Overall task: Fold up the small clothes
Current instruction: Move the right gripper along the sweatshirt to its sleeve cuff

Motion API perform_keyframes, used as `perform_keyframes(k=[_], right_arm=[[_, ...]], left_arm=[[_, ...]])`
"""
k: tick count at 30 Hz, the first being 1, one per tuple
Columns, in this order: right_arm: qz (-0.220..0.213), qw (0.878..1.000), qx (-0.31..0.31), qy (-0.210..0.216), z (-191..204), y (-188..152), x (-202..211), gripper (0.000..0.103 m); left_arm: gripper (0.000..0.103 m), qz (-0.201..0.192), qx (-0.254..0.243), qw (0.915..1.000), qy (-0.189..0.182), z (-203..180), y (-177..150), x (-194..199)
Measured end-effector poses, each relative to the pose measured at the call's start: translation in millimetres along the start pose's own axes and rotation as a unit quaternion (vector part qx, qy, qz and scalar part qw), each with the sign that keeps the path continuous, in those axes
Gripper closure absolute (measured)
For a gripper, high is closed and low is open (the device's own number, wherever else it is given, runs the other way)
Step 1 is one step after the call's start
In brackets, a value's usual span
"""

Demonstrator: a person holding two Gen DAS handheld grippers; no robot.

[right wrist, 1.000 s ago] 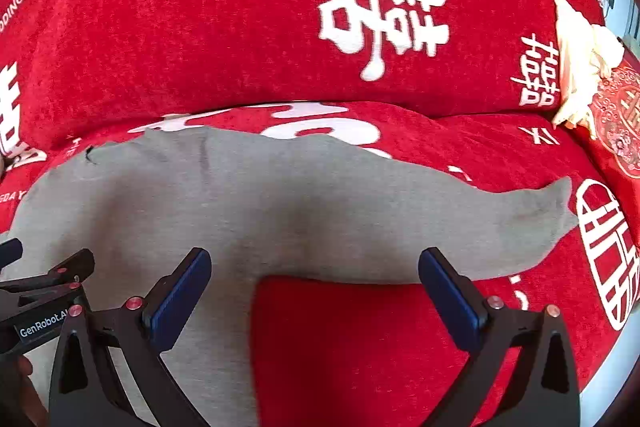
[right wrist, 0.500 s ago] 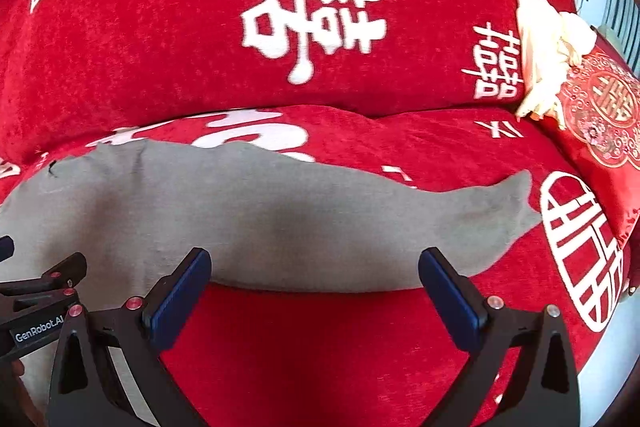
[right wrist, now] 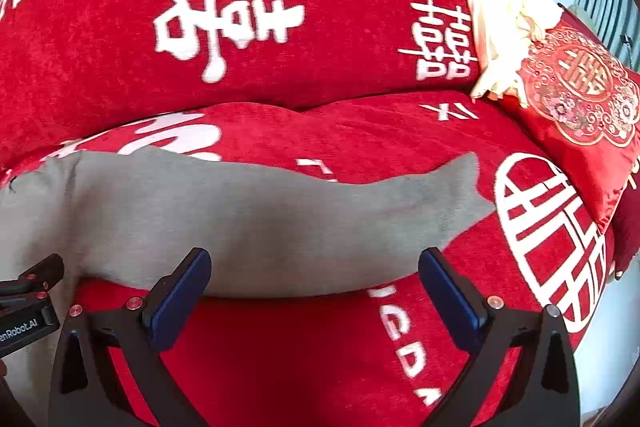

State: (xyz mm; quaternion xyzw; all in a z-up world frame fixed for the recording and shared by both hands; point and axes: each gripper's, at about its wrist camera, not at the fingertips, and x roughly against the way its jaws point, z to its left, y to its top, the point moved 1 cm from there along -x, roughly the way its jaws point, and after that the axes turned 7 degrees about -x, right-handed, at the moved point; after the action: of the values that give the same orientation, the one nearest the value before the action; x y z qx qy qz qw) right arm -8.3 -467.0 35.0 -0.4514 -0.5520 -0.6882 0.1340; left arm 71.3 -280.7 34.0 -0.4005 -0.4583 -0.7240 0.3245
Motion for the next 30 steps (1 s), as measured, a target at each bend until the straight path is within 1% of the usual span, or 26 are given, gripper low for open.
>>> perform_keyframes(k=[10, 17, 20, 23, 24, 25, 28, 29, 30], right_arm=[[0.012, 0.999, -0.035, -0.024, -51, 4, -22, 0.000], [0.025, 0.997, -0.065, -0.036, -87, 4, -42, 0.000], [0.032, 0.995, -0.083, -0.043, -104, 6, -55, 0.000], [0.046, 0.993, -0.106, -0.035, -119, 9, -71, 0.000], [0.045, 0.992, -0.109, -0.035, -122, 10, -75, 0.000], [0.035, 0.993, -0.105, -0.040, -122, 13, -77, 0.000], [0.028, 0.995, -0.088, -0.041, -117, 21, -86, 0.002], [0.025, 0.995, -0.082, -0.041, -115, 24, -90, 0.004], [0.023, 0.996, -0.073, -0.047, -112, 26, -93, 0.010]], left_arm=[[0.000, 0.000, -0.025, 0.9997, -0.008, -39, 15, -2], [0.000, 0.003, -0.038, 0.9992, -0.007, -62, 19, -8], [0.000, 0.003, -0.040, 0.9992, -0.006, -66, 20, -10], [0.000, 0.005, -0.038, 0.9992, -0.009, -68, 22, -12], [0.000, 0.005, -0.038, 0.9992, -0.010, -68, 22, -13], [0.001, 0.005, -0.037, 0.9992, -0.011, -67, 23, -13], [0.000, 0.008, -0.032, 0.9994, -0.012, -63, 24, -16], [0.000, 0.010, -0.029, 0.9994, -0.013, -62, 24, -17], [0.001, 0.011, -0.026, 0.9995, -0.014, -60, 25, -17]])
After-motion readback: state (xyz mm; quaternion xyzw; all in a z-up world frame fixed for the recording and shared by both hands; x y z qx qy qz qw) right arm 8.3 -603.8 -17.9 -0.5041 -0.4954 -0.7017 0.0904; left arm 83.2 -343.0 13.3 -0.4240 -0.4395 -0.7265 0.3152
